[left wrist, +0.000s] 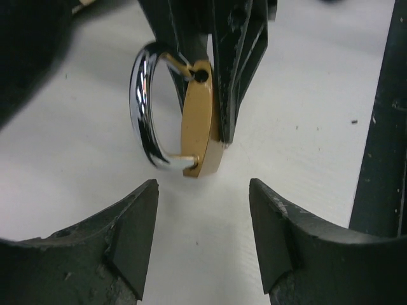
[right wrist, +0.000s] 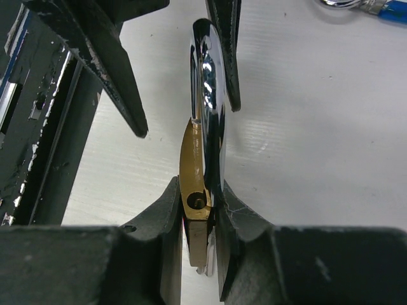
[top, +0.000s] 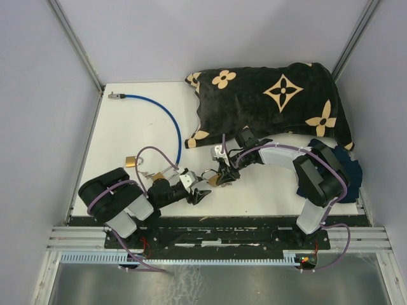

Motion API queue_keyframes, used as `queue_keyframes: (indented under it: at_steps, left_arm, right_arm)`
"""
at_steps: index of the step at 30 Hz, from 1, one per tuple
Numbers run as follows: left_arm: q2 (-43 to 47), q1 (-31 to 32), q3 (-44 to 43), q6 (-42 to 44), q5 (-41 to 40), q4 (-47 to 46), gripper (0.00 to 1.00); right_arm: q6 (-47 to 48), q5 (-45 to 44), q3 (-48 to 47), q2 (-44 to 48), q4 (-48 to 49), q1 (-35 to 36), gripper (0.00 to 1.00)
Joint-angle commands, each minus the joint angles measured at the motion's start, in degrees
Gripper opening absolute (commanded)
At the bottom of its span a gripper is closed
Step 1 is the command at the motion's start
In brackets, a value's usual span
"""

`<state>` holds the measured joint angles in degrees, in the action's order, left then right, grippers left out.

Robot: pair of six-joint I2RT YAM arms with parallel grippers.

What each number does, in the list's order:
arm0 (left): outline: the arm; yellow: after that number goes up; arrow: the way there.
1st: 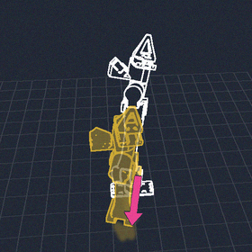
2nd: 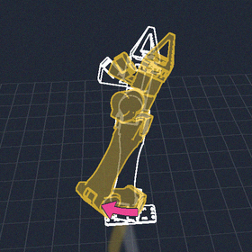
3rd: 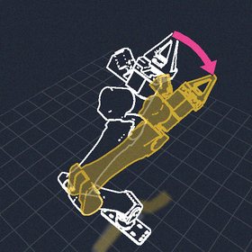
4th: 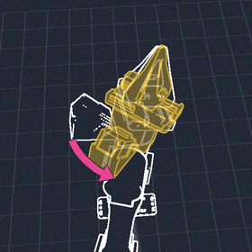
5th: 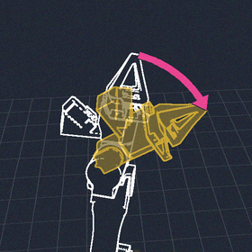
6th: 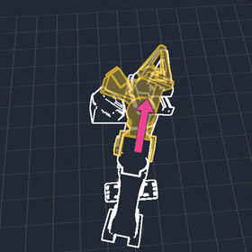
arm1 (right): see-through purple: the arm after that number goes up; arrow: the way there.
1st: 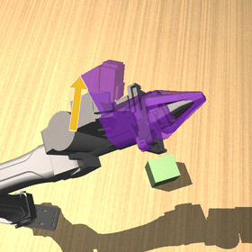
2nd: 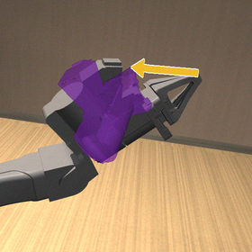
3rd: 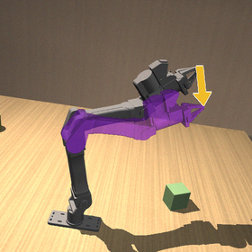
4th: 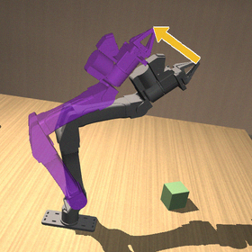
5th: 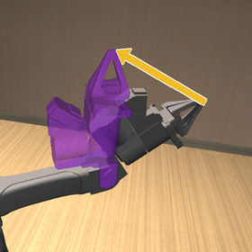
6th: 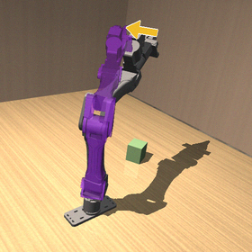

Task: Lock with the key
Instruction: Lock the lock.

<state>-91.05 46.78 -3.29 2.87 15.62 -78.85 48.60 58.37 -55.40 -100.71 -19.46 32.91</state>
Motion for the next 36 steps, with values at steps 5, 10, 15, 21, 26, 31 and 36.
queue_keyframes:
  at_steps: [5,10,15,21,26,31,36]
  left_arm:
    - [-3.5,0.4,-4.8,0.0,2.5,-12.5,0.60]
    - [-5.5,0.3,-5.5,-0.6,3.6,-12.6,0.52]
    - [-6.2,0.3,-5.9,-0.6,4.2,-12.9,0.43]
    - [-5.6,0.3,-6.4,-1.5,5.9,-12.8,0.37]
    - [-5.1,0.3,-7.1,-2.7,8.9,-12.5,0.31]
    - [-4.3,0.3,-7.3,-2.3,10.2,-10.2,0.03]
    - [0.0,0.1,-6.3,0.8,9.3,-1.5,0.03]
  right_arm:
    - [-2.0,7.7,-0.4,3.7,4.0,-0.7,0.02]
    - [-1.7,8.7,-0.3,5.3,3.7,-0.7,0.02]
    - [2.6,9.5,-0.7,6.4,0.0,-0.7,0.02]
    - [5.5,9.9,-1.1,6.7,-2.4,-0.5,0.02]
    - [6.3,9.1,-1.2,6.9,-2.9,0.3,0.02]
    - [6.5,8.2,-1.4,6.9,-3.4,0.5,0.05]
    - [10.7,3.5,-4.2,6.1,-9.8,0.5,0.23]
